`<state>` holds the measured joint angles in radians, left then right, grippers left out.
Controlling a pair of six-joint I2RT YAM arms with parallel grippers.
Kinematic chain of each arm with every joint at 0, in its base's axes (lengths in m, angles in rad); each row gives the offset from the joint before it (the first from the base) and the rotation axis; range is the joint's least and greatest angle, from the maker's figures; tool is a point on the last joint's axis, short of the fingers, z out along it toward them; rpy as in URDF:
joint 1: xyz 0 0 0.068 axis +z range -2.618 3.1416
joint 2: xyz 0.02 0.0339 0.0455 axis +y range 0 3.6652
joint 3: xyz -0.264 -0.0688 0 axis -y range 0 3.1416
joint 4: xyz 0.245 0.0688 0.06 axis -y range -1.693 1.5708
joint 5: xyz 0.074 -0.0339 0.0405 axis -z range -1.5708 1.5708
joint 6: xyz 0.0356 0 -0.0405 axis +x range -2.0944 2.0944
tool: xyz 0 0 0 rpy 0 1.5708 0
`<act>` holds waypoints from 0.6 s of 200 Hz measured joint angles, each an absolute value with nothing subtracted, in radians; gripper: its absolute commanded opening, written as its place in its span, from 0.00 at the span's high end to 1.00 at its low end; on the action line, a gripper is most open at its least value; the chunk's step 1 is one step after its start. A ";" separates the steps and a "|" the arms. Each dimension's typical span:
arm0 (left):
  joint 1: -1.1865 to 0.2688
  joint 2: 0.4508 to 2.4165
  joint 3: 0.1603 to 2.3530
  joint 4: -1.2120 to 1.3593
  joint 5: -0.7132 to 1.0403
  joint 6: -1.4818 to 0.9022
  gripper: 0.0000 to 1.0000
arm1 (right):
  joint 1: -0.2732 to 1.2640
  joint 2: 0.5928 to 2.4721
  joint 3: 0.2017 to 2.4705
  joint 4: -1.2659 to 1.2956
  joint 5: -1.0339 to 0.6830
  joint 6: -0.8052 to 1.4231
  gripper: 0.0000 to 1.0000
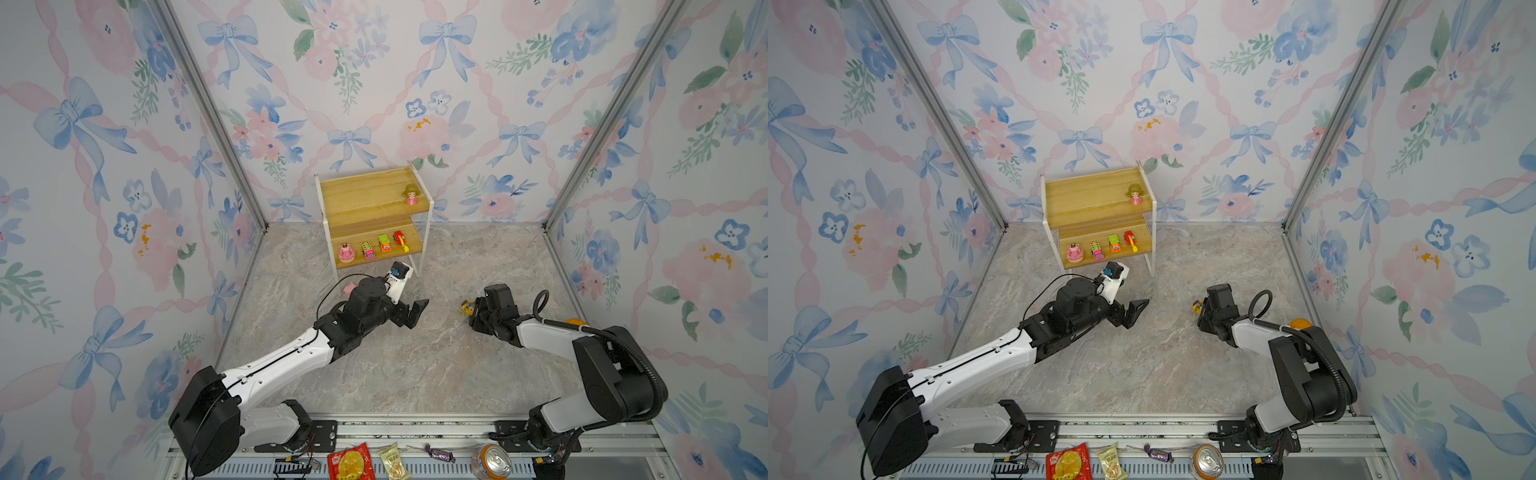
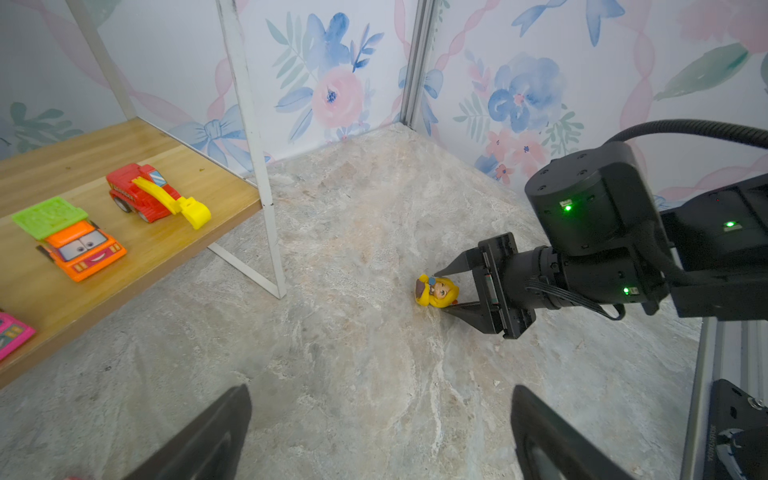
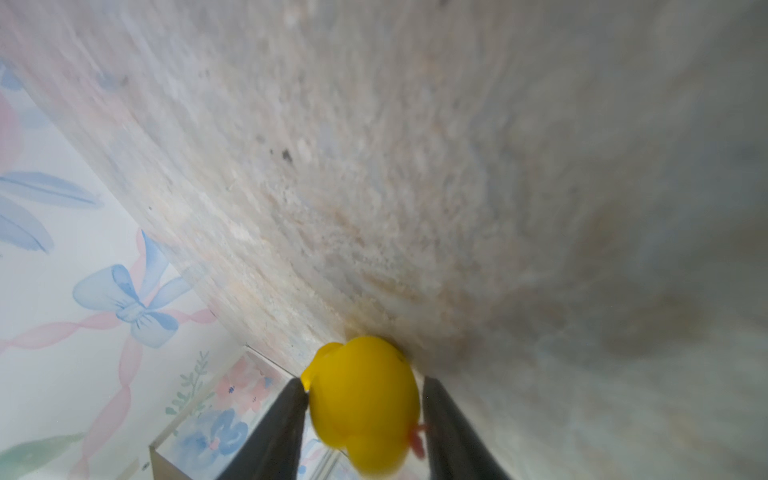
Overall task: Place and organize the plastic toys onto the shelf
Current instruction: 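Close the right gripper on the yellow-haired doll's head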
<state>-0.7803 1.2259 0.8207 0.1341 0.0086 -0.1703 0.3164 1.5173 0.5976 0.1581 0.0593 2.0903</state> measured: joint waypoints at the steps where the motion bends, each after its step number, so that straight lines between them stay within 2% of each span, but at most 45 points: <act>1: -0.780 1.226 0.821 0.134 0.009 -0.170 0.02 | 0.315 1.518 0.598 0.158 0.058 2.088 0.62; 22: -0.778 1.226 0.821 0.134 0.009 -0.171 0.02 | 0.306 1.525 0.612 0.149 0.047 2.083 0.69; 60: -0.776 1.226 0.821 0.143 0.007 -0.174 0.02 | 0.272 1.544 0.683 0.060 0.003 1.964 0.75; 71: -0.775 1.226 0.821 0.145 0.004 -0.178 0.02 | 0.255 1.555 0.729 0.008 -0.021 1.890 0.78; 82: -0.773 1.226 0.821 0.146 0.002 -0.179 0.02 | 0.241 1.576 0.788 -0.043 -0.048 1.804 0.85; 120: -0.771 1.225 0.815 0.153 -0.002 -0.181 0.02 | 0.231 1.676 1.045 -0.257 -0.140 1.432 0.84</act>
<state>-0.7712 1.2251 0.8150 0.1532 -0.0025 -0.1810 0.2310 1.6760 1.0454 -0.2569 -0.1402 1.4319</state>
